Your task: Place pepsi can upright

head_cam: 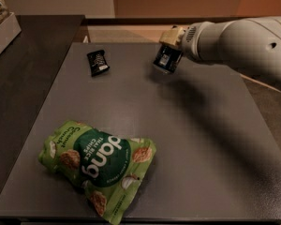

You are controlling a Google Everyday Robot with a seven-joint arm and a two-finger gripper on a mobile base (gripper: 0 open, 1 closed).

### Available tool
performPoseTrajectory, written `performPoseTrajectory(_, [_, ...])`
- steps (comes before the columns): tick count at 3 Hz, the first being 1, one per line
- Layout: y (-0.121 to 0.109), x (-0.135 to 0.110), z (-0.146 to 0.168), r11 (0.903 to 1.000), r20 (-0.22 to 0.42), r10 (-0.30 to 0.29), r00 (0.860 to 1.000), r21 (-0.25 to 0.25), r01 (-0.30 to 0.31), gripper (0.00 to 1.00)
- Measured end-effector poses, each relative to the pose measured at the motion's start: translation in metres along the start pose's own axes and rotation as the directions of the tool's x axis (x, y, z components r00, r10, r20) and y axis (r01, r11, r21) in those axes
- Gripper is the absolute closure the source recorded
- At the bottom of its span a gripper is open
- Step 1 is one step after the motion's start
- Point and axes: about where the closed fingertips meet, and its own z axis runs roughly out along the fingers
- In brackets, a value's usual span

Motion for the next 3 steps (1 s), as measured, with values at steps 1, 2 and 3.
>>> performPoseTrajectory(1, [0.001, 0.0, 0.009, 0.9829, -0.035, -0.182, 0.983, 0.019, 0.183, 1.0])
performPoseTrajectory(2, [0.003, 0.001, 0.018, 0.9403, -0.099, -0.334, 0.937, 0.032, 0.339, 1.0])
performPoseTrajectory(3, [0.0, -0.001, 0.029, 0.8883, -0.166, -0.44, 0.882, 0.062, 0.455, 1.0])
